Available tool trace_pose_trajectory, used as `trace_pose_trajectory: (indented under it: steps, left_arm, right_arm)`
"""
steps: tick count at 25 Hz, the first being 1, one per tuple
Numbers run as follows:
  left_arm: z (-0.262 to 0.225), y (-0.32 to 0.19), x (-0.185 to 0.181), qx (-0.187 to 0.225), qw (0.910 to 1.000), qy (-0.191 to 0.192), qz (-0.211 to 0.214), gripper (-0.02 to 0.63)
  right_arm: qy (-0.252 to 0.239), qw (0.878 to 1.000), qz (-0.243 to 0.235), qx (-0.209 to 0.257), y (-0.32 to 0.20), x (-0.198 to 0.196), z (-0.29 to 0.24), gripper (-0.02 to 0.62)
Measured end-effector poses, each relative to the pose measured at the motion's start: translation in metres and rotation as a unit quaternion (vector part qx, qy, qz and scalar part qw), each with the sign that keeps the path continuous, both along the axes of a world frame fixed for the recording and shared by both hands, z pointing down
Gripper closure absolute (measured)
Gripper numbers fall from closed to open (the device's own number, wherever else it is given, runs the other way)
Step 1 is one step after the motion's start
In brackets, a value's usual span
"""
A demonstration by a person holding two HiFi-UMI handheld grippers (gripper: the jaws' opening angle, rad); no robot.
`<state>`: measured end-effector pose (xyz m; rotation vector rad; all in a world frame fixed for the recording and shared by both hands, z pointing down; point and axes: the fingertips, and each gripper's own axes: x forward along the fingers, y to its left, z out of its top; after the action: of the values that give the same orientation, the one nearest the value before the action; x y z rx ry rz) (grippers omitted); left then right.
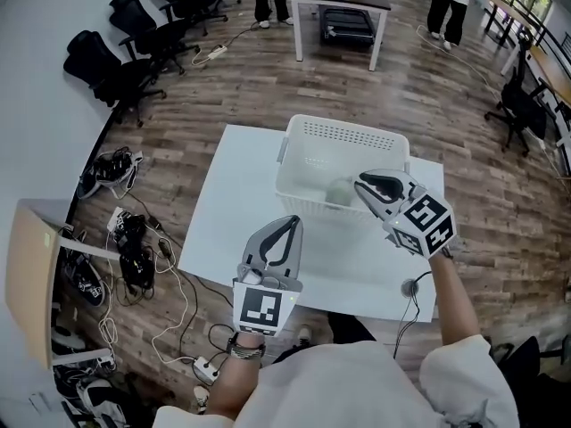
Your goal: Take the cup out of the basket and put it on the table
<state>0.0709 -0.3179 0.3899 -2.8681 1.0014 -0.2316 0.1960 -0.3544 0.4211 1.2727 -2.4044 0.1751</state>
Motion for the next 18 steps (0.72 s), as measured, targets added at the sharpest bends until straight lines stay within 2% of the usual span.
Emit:
trace_pose_trajectory:
  steps: [3, 9, 18]
  left_arm:
    - [0.01, -0.011, 0.006, -0.017, 0.9997, -0.014, -0.007, 0.603]
    - [0.025, -0.032, 0.016, -0.03, 0.9992, -0.018, -0.02, 0.603]
    - [0.044, -0.059, 0.035, -0.042, 0.9982, -0.025, -0.035, 0.603]
  right_arm:
    - [0.007, 1.0, -0.008, -0.018, -0.015, 0.008, 0.017, 0.54]
    - [0.036, 0.997, -0.033, -0.06, -0.043, 0.017, 0.057, 0.538]
    - [0.086, 0.985, -0.079, -0.129, -0.071, 0.03, 0.125, 0.532]
